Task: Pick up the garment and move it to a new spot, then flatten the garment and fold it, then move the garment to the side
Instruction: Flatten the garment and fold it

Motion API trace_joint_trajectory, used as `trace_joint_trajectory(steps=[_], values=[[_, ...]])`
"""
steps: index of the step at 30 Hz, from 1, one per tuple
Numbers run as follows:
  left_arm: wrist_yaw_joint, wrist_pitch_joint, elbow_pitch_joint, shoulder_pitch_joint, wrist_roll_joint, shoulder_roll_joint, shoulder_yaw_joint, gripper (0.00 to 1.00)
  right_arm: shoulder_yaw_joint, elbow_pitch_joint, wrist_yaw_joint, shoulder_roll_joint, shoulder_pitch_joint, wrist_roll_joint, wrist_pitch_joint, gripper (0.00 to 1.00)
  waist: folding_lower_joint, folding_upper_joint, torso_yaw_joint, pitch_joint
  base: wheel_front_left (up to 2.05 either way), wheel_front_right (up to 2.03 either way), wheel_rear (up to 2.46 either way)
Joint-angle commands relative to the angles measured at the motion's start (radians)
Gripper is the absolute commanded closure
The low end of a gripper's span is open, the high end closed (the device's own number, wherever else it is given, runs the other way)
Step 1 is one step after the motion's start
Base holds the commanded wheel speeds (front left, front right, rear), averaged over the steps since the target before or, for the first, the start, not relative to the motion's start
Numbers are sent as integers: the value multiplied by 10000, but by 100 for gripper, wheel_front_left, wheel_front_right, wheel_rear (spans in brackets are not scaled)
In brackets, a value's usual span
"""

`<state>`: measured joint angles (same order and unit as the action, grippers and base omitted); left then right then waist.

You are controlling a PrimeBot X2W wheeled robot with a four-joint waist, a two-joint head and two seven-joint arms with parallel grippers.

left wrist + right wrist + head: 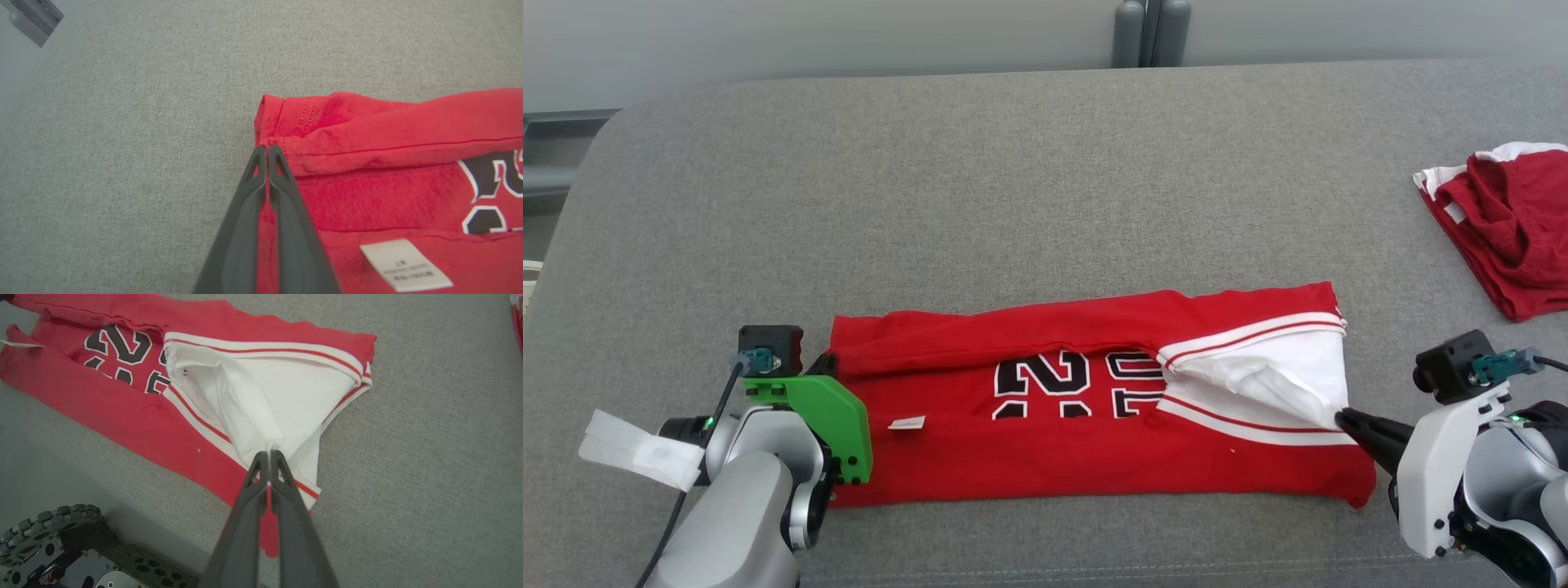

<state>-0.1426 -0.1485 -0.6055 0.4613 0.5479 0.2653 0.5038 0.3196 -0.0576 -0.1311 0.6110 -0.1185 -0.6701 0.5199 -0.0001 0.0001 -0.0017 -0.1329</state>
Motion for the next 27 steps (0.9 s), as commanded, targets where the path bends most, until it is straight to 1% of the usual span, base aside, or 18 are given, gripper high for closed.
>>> trace_joint_trajectory(steps=[1,7,13,14,15,16,20,24,25,26,27], values=[[-83,21,-29,-93,20,46,-15,100,-46,-89,9,-10,178,-45,122,100,1,-1,2,18,0,0,0],[-248,-151,-135,-301,113,85,-7,100,-109,-290,9,-70,565,-47,647,100,1,-1,47,130,0,0,0],[-235,-406,3,-590,229,10,113,100,-79,-228,9,-295,834,-57,872,100,1,-1,138,197,0,0,0],[-247,-403,34,-615,237,-2,132,96,-110,-223,9,-307,852,0,860,64,1,-1,152,212,0,0,0],[-225,-356,83,-647,237,-19,160,2,-158,-231,9,-323,854,88,779,0,1,-1,165,227,0,0,0],[-241,-239,129,-670,237,-22,143,0,-204,-202,9,-390,887,106,735,0,1,-1,177,242,0,0,0],[-229,10,215,-803,178,-52,214,0,-231,-170,9,-493,949,234,646,0,1,-1,225,343,0,0,0],[-205,785,384,-940,152,-66,100,0,-326,-205,9,-629,1019,398,325,0,1,-1,285,465,0,0,0],[-205,785,384,-940,152,-66,100,0,-326,-205,9,-629,1019,398,325,0,1,-1,285,465,0,0,0],[-217,1433,511,-1045,70,-72,39,0,-418,-181,9,-754,1116,532,33,0,1,-1,338,557,0,0,0],[-237,1769,557,-1121,25,-78,6,0,-445,-157,9,-826,1166,605,-121,0,1,-1,362,609,0,0,0]])
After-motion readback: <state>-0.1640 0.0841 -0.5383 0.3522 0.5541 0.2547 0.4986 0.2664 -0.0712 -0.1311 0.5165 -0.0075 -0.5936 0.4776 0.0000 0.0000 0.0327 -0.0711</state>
